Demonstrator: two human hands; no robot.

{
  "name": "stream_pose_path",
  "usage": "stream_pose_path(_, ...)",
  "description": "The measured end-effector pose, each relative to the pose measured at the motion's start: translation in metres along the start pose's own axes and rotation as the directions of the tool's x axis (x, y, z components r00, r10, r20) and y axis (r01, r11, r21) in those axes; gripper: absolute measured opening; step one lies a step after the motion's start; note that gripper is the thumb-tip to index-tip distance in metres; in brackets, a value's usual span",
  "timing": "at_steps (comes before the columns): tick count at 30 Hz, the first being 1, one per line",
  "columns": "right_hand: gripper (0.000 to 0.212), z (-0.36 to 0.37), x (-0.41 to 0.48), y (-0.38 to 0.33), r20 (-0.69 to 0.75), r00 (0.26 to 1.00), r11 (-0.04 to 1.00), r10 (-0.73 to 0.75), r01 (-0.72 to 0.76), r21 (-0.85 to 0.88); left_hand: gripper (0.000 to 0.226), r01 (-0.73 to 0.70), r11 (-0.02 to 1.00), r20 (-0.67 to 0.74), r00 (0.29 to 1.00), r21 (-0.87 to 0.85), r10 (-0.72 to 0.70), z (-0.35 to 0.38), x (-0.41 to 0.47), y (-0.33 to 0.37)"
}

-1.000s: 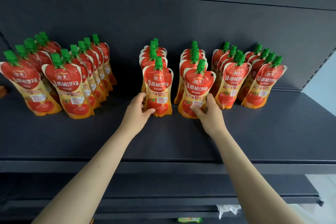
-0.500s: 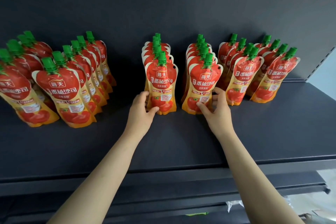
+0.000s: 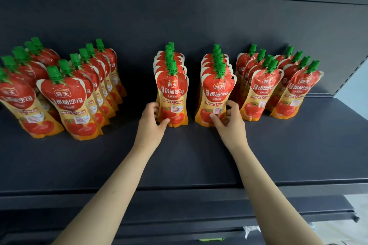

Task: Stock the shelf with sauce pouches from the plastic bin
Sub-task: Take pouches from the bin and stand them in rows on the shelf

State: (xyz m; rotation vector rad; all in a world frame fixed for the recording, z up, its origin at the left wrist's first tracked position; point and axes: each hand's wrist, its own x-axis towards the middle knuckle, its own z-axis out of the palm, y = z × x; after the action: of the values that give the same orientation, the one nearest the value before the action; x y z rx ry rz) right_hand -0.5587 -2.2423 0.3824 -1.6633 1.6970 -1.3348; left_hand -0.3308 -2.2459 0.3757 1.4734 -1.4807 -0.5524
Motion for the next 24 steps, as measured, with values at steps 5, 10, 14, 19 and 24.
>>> stream_pose_path(5,0.063,-0.004,-0.015,-0.002,-0.123,0.991,0.997,-0.057,0.049,-0.065,0.053,0.001,1.000,-0.009,1.000,0.000,-0.001,-0.010,-0.012,0.002)
stream_pose_path(10,0.050,-0.001,-0.050,-0.018,-0.096,0.981,0.984,-0.171,0.165,-0.065,0.036,-0.026,0.999,-0.002,1.000,-0.019,0.026,-0.051,-0.054,0.002)
stream_pose_path(14,0.041,0.028,-0.070,-0.046,0.055,0.957,0.958,-0.286,0.284,0.031,0.028,-0.083,0.996,-0.036,0.996,-0.026,0.083,-0.097,-0.087,-0.009)
stream_pose_path(19,0.038,0.086,-0.087,-0.097,0.240,0.925,0.952,-0.293,0.259,0.162,0.028,-0.110,0.994,-0.258,0.960,-0.001,0.106,-0.166,-0.095,-0.033)
stream_pose_path(24,0.043,0.142,-0.096,-0.143,0.327,0.905,0.950,-0.273,0.200,0.239,0.057,-0.080,0.993,-0.400,0.911,0.081,0.106,-0.229,-0.065,-0.079)
